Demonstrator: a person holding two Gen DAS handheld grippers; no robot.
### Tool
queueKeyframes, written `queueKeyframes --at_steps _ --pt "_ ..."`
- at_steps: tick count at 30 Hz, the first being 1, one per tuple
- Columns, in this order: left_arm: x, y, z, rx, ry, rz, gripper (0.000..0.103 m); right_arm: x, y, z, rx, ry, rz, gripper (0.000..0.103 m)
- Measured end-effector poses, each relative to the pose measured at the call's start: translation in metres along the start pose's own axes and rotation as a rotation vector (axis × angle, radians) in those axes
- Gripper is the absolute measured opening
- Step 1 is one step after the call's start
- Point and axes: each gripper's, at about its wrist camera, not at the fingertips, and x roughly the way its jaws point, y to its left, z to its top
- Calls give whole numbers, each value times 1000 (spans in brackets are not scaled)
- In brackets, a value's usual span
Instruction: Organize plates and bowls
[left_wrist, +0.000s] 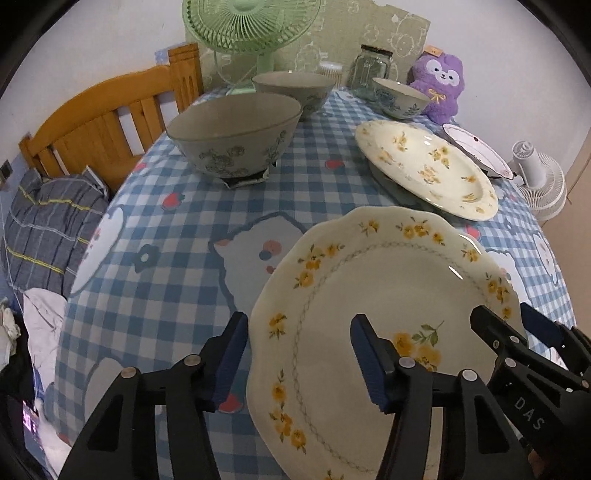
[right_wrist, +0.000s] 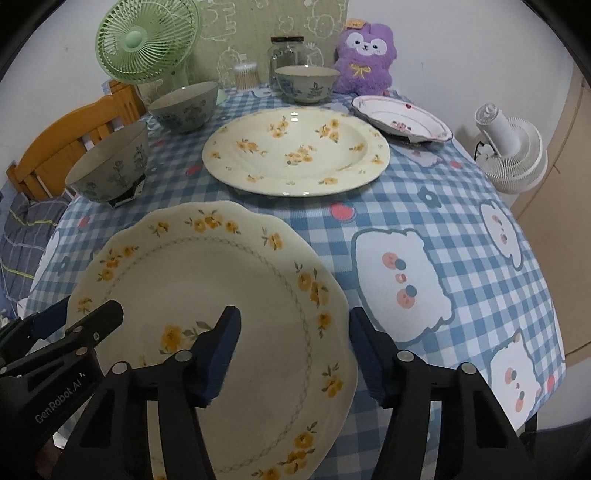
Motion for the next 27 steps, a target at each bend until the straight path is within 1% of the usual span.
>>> queueKeyframes --at_steps 1,5,8,12,14,17,19,24,27 --pt "2 2 0 -5 13 -5 52 1 0 0 3 2 -1 62" --pt "10 6 -2 -17 44 -11 44 5 -1 1 5 4 -5 62" --pt "9 7 -4 -15 39 -13 44 9 -1 1 4 10 -10 61" --pt "9 5 -6 -7 35 -4 45 17 -4 0 10 37 -18 54" --pt "9 5 -6 -5 36 -1 45 18 -5 0 5 39 -13 54" --pt "9 4 -6 -10 31 7 45 18 -5 0 -13 49 -6 53" --pt "8 3 -6 -18 29 14 45 17 -6 0 -29 50 2 50" --pt "6 -2 -8 -20 21 41 45 17 -8 4 -65 59 10 50" --pt "4 -6 -8 -32 19 57 44 15 -11 5 -85 55 12 47"
